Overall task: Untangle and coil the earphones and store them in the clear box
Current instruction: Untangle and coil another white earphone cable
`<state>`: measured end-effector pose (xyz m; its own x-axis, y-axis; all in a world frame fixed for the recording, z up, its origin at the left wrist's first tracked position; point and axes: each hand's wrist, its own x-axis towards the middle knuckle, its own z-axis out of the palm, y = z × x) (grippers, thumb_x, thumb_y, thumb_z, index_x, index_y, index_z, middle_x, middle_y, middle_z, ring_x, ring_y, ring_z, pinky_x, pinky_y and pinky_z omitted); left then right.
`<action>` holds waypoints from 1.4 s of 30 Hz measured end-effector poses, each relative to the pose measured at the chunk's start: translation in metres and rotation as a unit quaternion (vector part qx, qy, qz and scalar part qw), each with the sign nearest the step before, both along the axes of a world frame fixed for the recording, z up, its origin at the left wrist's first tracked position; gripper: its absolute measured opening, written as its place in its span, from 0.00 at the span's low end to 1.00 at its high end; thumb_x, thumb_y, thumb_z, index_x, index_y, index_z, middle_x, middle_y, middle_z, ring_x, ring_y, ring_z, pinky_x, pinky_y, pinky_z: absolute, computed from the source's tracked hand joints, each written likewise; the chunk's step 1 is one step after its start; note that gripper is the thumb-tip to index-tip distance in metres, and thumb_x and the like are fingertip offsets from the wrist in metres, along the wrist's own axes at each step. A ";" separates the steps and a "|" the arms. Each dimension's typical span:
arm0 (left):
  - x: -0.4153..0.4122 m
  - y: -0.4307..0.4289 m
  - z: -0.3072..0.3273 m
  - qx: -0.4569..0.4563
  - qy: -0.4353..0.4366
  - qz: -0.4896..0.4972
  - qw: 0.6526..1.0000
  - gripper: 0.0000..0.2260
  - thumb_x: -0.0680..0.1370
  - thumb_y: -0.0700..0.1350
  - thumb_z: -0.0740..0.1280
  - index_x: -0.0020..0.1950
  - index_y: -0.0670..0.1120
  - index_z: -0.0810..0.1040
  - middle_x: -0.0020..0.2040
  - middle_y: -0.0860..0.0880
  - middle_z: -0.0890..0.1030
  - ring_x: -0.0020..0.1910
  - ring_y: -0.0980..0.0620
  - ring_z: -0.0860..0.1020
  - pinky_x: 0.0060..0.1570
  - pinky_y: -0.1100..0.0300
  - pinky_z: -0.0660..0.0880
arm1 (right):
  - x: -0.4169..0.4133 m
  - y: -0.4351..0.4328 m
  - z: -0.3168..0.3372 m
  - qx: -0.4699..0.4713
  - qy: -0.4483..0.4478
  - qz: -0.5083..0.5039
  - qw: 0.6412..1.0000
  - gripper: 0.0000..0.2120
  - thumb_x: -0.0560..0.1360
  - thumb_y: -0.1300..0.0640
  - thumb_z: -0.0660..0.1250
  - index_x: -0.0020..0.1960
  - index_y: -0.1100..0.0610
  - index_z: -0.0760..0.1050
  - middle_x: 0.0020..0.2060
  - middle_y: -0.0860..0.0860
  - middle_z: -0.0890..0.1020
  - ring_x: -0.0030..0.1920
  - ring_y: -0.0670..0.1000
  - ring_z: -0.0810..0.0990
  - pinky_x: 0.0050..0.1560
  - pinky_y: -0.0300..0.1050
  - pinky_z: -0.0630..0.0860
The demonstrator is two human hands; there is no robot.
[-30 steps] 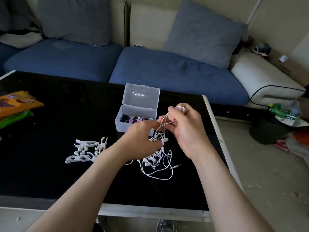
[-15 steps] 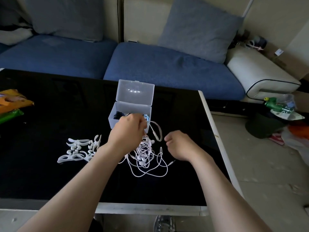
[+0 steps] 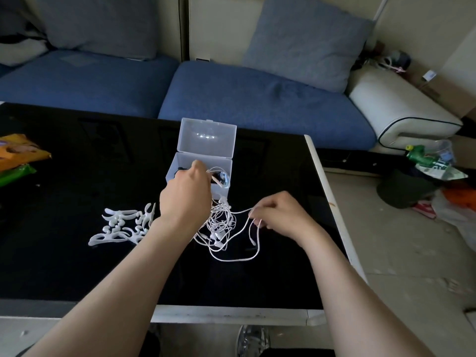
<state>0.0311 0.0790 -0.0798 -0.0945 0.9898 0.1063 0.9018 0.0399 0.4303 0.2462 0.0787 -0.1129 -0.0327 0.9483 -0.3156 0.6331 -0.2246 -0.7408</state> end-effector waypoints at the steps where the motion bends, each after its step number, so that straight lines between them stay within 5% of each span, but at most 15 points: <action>1: -0.001 0.000 0.000 0.005 -0.001 0.008 1.000 0.03 0.86 0.42 0.61 0.56 0.43 0.70 0.39 0.48 0.68 0.36 0.43 0.68 0.36 0.50 0.65 | 0.001 -0.002 0.007 -0.007 0.051 -0.018 0.998 0.06 0.75 0.55 0.73 0.42 0.54 0.88 0.36 0.52 0.88 0.41 0.49 0.87 0.50 0.46 0.81; 3: -0.002 -0.001 -0.001 0.019 -0.016 0.021 0.999 0.06 0.86 0.44 0.61 0.55 0.42 0.67 0.39 0.47 0.69 0.37 0.41 0.69 0.37 0.49 0.65 | 0.002 -0.006 0.021 -0.017 0.124 -0.037 0.991 0.06 0.77 0.59 0.72 0.44 0.57 0.88 0.33 0.54 0.84 0.39 0.51 0.86 0.49 0.47 0.82; 6: 0.000 -0.001 -0.001 0.047 -0.077 0.006 0.996 0.11 0.86 0.47 0.64 0.61 0.41 0.68 0.52 0.41 0.77 0.46 0.35 0.76 0.43 0.48 0.67 | 0.001 -0.012 0.037 -0.013 0.181 -0.032 0.983 0.07 0.77 0.61 0.72 0.45 0.58 0.88 0.30 0.53 0.76 0.35 0.53 0.85 0.47 0.49 0.83; 8: 0.003 0.000 -0.002 0.058 -0.114 -0.032 0.991 0.11 0.84 0.46 0.67 0.62 0.42 0.73 0.57 0.43 0.74 0.50 0.40 0.76 0.47 0.54 0.65 | -0.001 -0.014 0.043 -0.008 0.196 -0.030 0.980 0.07 0.78 0.61 0.70 0.46 0.61 0.87 0.29 0.52 0.72 0.33 0.53 0.82 0.42 0.47 0.83; 12: 0.013 -0.005 0.007 0.019 -0.162 -0.175 0.971 0.03 0.77 0.45 0.71 0.44 0.50 0.81 0.44 0.54 0.82 0.44 0.56 0.80 0.44 0.64 0.70 | -0.006 -0.019 0.051 0.000 0.228 -0.038 0.973 0.08 0.78 0.62 0.69 0.45 0.65 0.85 0.27 0.54 0.70 0.27 0.53 0.74 0.32 0.43 0.74; 18: 0.016 -0.015 0.016 -0.071 -0.195 -0.270 0.940 0.05 0.74 0.42 0.72 0.48 0.51 0.82 0.45 0.55 0.85 0.44 0.56 0.84 0.47 0.60 0.79 | -0.011 -0.019 0.055 0.008 0.274 -0.048 0.960 0.12 0.79 0.61 0.69 0.46 0.72 0.80 0.26 0.54 0.70 0.25 0.53 0.68 0.30 0.44 0.67; 22: 0.013 -0.010 0.016 -0.109 -0.248 -0.268 0.925 0.06 0.73 0.47 0.73 0.49 0.54 0.84 0.47 0.56 0.86 0.44 0.54 0.86 0.50 0.55 0.82 | -0.010 -0.016 0.056 0.009 0.290 -0.066 0.955 0.13 0.80 0.56 0.70 0.44 0.66 0.83 0.26 0.54 0.71 0.25 0.52 0.67 0.31 0.44 0.66; 25: 0.014 -0.008 0.014 -0.089 -0.231 -0.269 0.931 0.04 0.81 0.43 0.70 0.50 0.51 0.83 0.44 0.53 0.86 0.38 0.54 0.86 0.37 0.66 0.76 | -0.009 -0.014 0.055 -0.001 0.299 -0.064 0.952 0.15 0.81 0.53 0.69 0.43 0.62 0.84 0.27 0.54 0.72 0.26 0.52 0.69 0.31 0.45 0.67; 29: 0.012 -0.006 0.014 -0.062 -0.219 -0.216 0.950 0.09 0.82 0.39 0.67 0.51 0.50 0.85 0.30 0.65 0.80 0.25 0.62 0.75 0.26 0.72 0.66 | -0.009 -0.010 0.051 -0.016 0.306 -0.088 0.948 0.19 0.83 0.52 0.64 0.46 0.63 0.86 0.27 0.55 0.73 0.24 0.51 0.66 0.30 0.43 0.65; 37: 0.006 0.002 0.011 -0.008 -0.203 -0.146 0.968 0.10 0.80 0.42 0.68 0.47 0.54 0.87 0.38 0.58 0.84 0.41 0.64 0.79 0.39 0.78 0.68 | -0.010 -0.005 0.044 0.000 0.254 -0.101 0.962 0.12 0.80 0.59 0.66 0.45 0.61 0.86 0.27 0.53 0.73 0.24 0.48 0.63 0.29 0.43 0.63; 42: 0.004 0.003 0.011 -0.026 -0.230 -0.168 0.958 0.06 0.80 0.47 0.73 0.44 0.53 0.85 0.34 0.56 0.83 0.35 0.61 0.80 0.41 0.66 0.75 | -0.014 -0.003 0.042 -0.018 0.281 -0.091 0.955 0.12 0.80 0.63 0.62 0.47 0.60 0.85 0.35 0.55 0.81 0.30 0.50 0.77 0.36 0.44 0.75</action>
<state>0.0355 0.0817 -0.0692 0.2051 0.9755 0.0794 0.5829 -0.1869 0.7908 0.2317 0.0759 -0.0708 -0.0432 0.9434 -0.3290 0.0851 -0.3246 -0.9420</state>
